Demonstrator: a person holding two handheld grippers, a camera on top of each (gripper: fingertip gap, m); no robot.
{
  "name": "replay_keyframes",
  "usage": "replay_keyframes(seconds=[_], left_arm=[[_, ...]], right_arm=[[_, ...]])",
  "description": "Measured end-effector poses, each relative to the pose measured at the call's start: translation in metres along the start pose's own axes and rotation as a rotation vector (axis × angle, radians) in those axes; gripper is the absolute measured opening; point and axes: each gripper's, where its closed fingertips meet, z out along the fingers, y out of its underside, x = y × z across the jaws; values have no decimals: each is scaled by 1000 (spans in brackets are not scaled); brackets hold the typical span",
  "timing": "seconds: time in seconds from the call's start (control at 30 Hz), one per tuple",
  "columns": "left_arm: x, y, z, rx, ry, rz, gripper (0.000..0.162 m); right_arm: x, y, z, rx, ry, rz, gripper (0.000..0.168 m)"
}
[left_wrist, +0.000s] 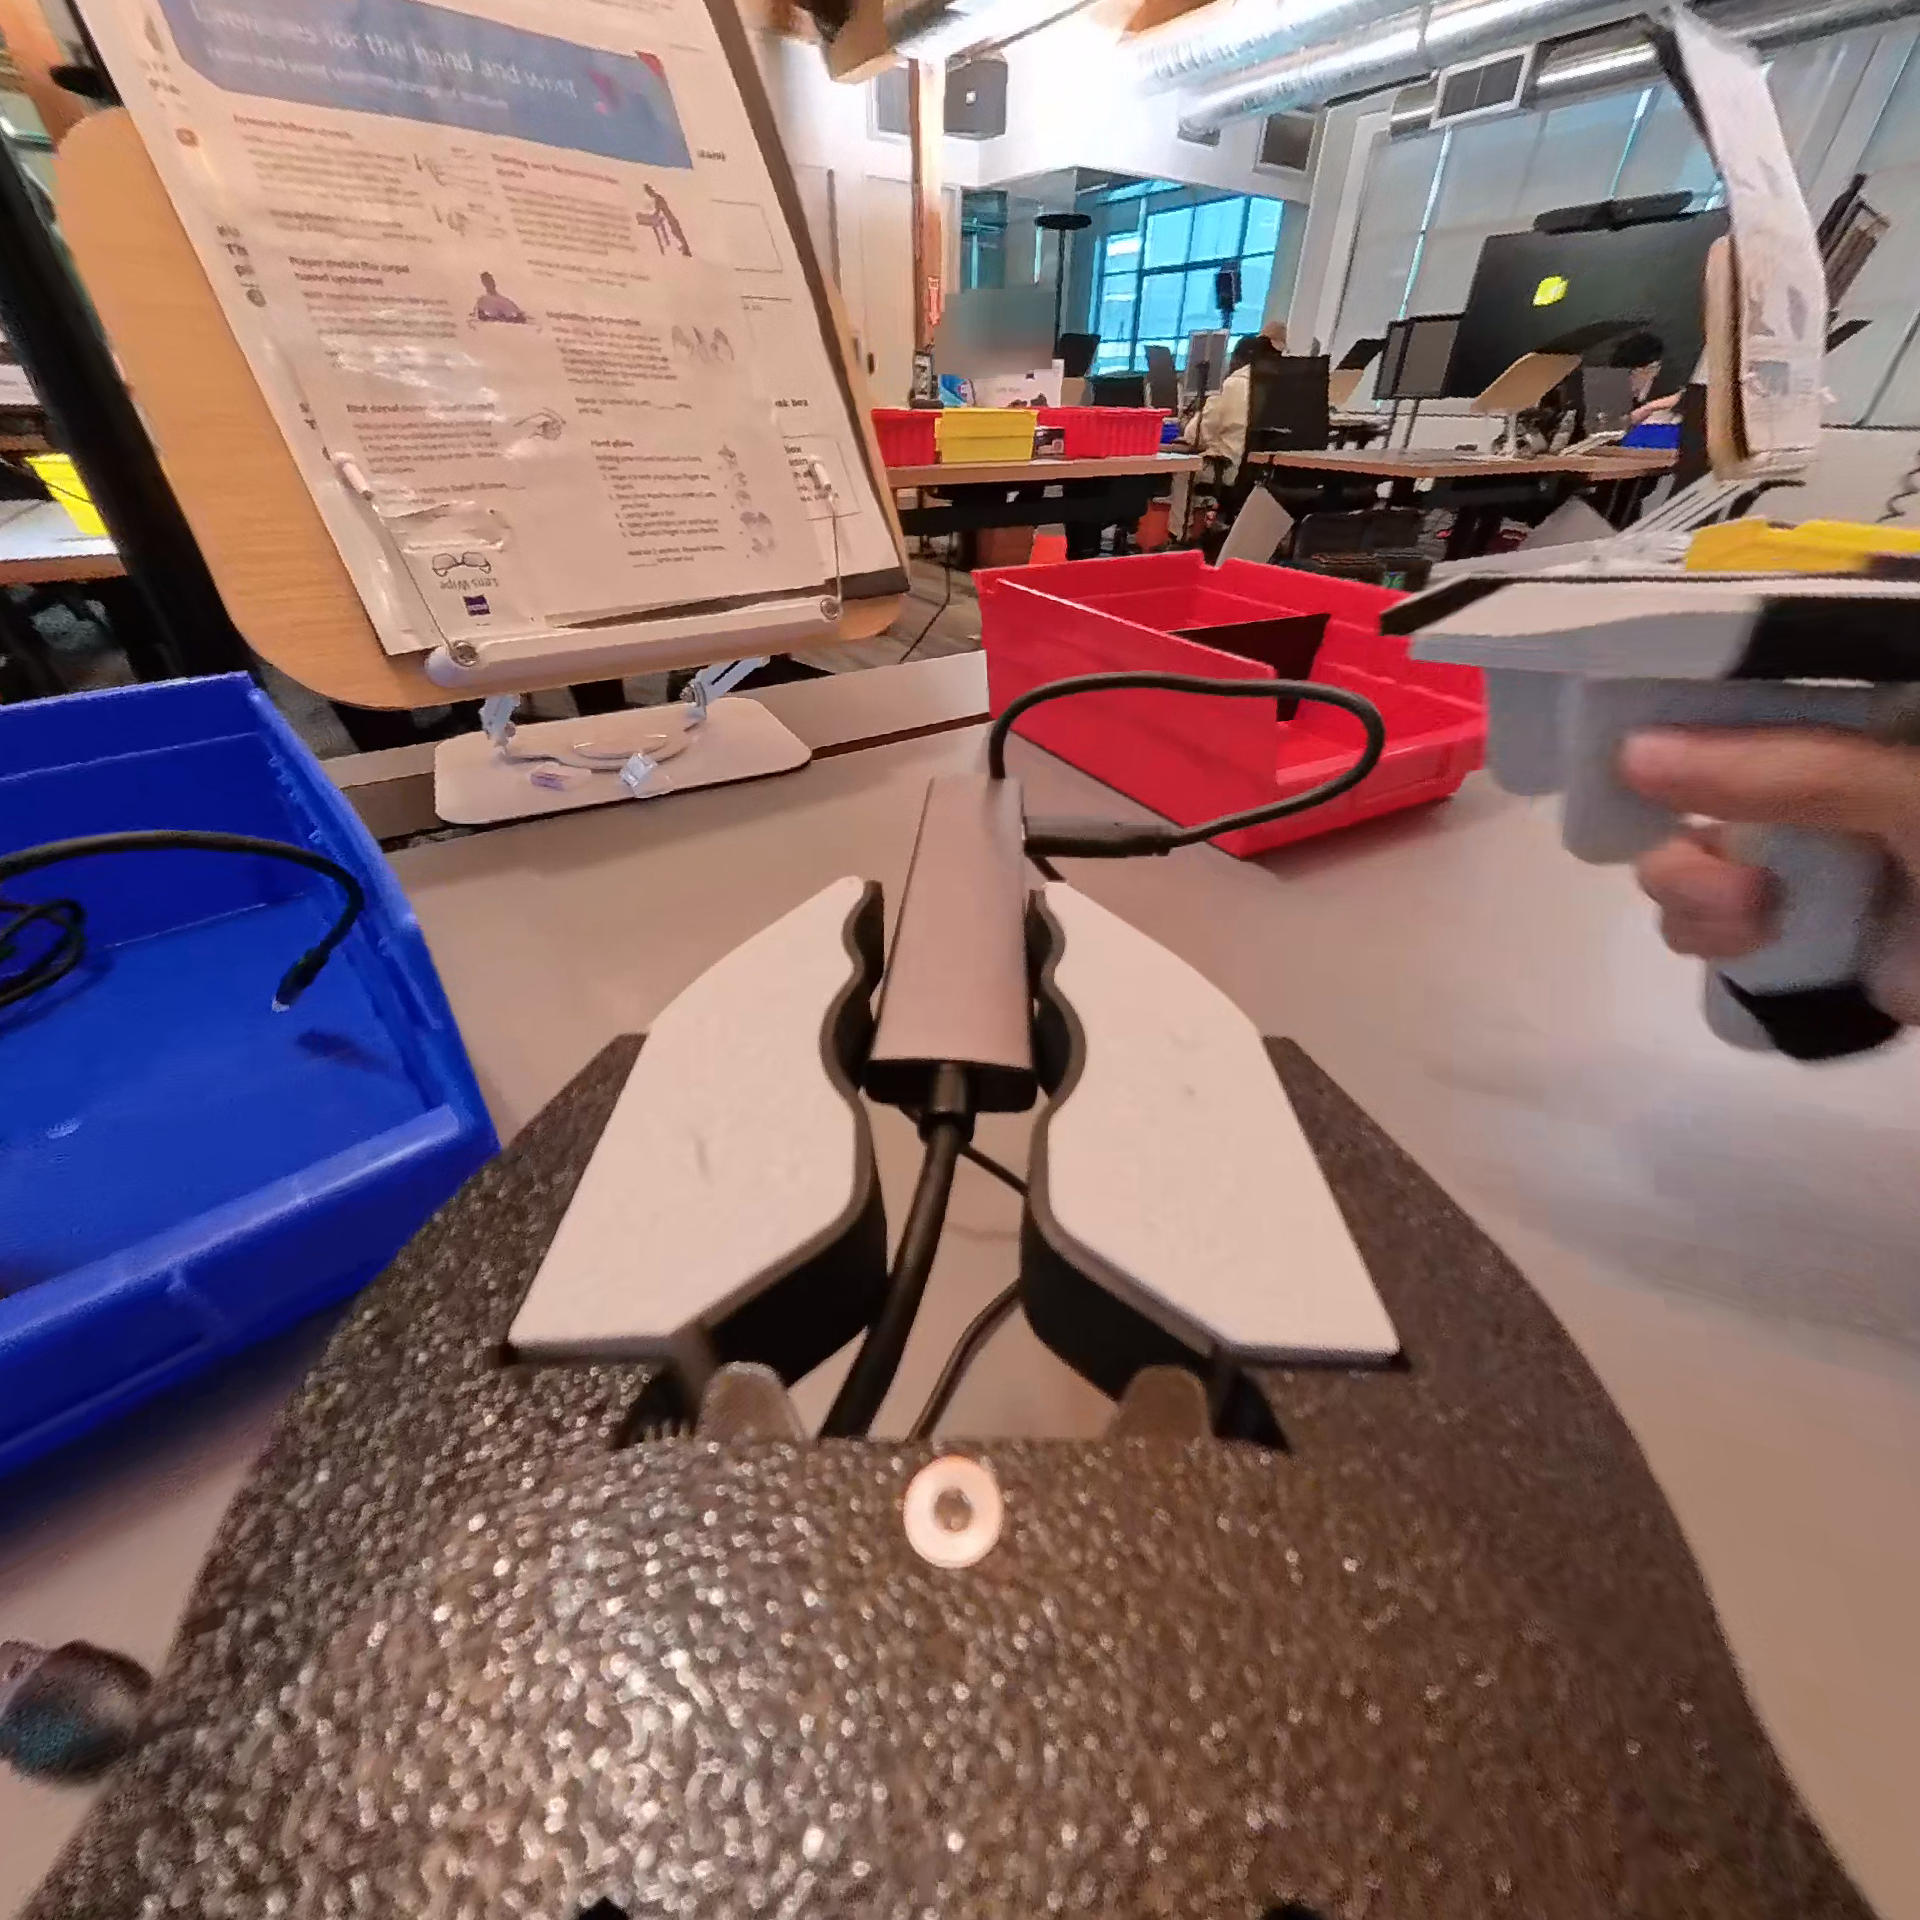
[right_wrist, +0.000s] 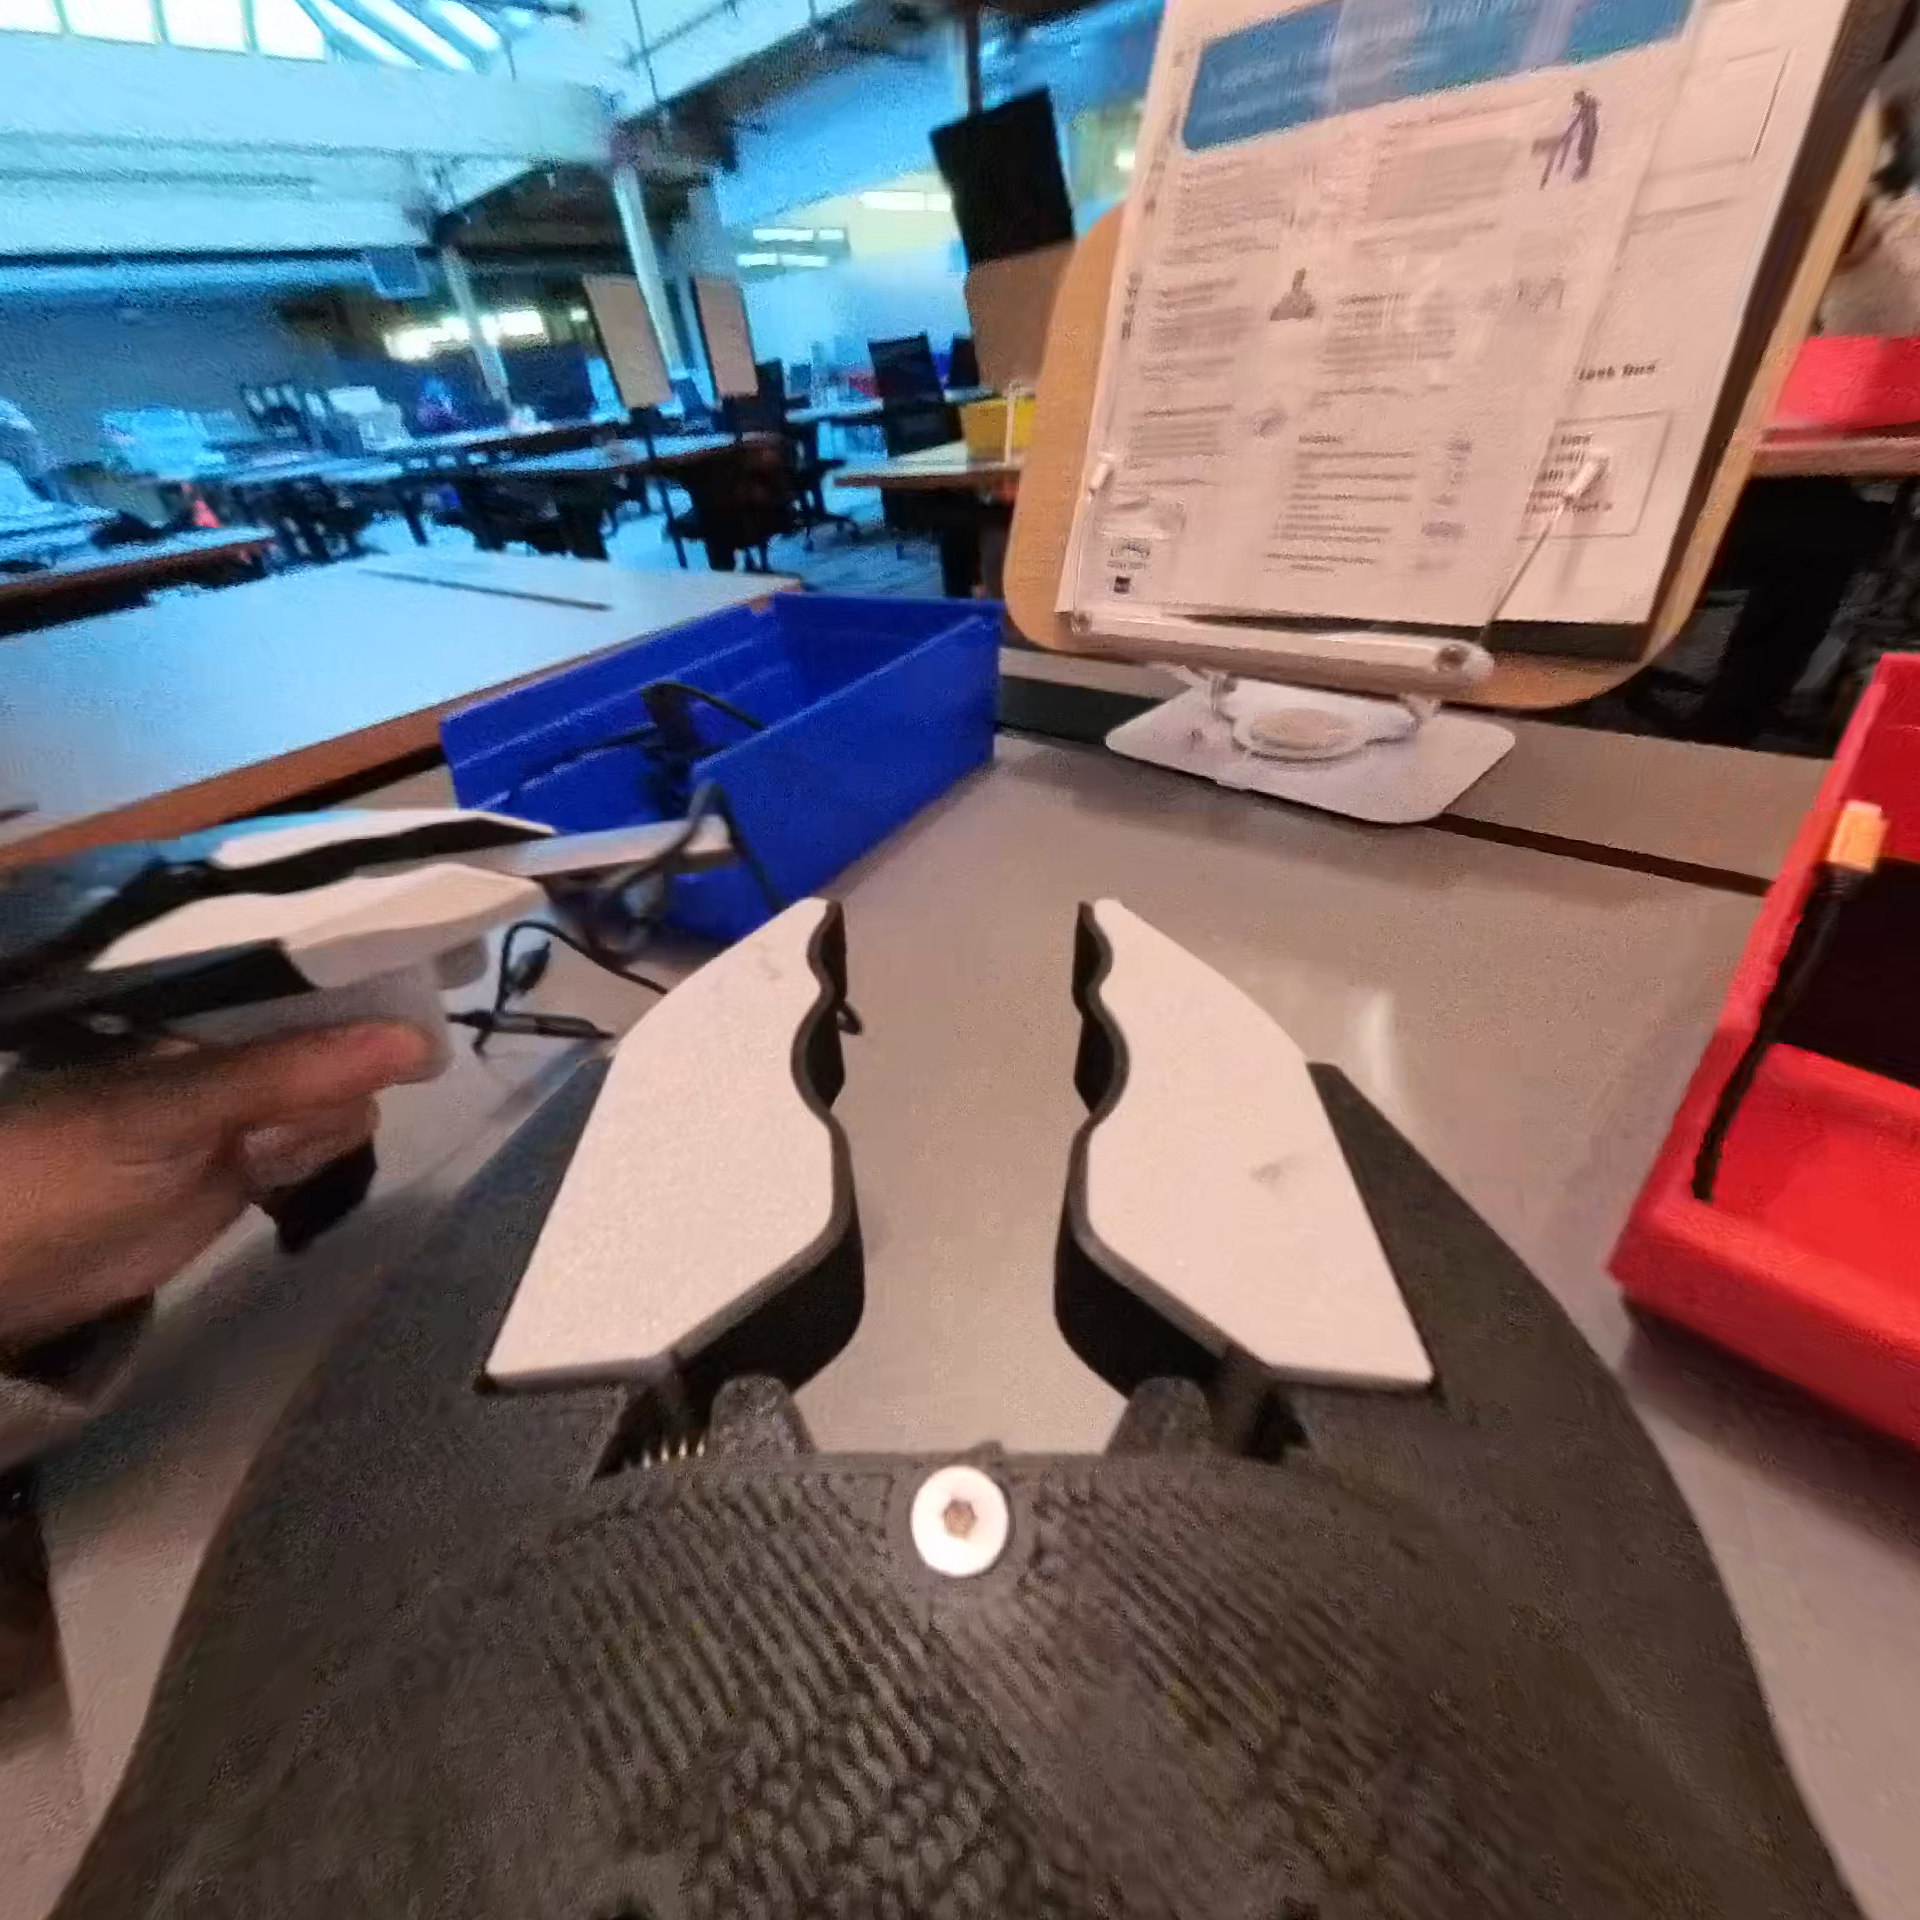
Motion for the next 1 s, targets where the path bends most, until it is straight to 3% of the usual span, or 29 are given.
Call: replay_keyframes(seconds=[0.07,0.1,0.2,0.27,0.33,0.43,0.53,0.6,0.8,1.0], left_arm=[[2,3,1,5,-26,17,26],[3,4,1,11,-47,24,26],[4,6,2,16,-100,47,26],[6,9,2,11,-111,54,26],[14,10,4,16,-82,52,26],[25,14,8,5,-46,65,26],[34,16,10,6,-19,93,26],[37,19,11,-3,-16,122,26],[38,17,10,35,15,77,26],[37,16,11,55,52,-49,26]], right_arm=[[-25,-3,-8,118,55,-25,33],[-46,-3,-8,162,2,-59,21],[-98,6,2,160,-158,-121,15],[-109,11,12,138,-145,-169,16],[-109,22,25,65,-112,-225,24],[-96,28,34,18,-47,-313,19],[-67,44,37,-113,53,-310,16],[-54,55,36,-192,81,-284,24],[-54,56,34,-115,-1,-141,26],[-61,52,34,-37,-74,-94,18]])
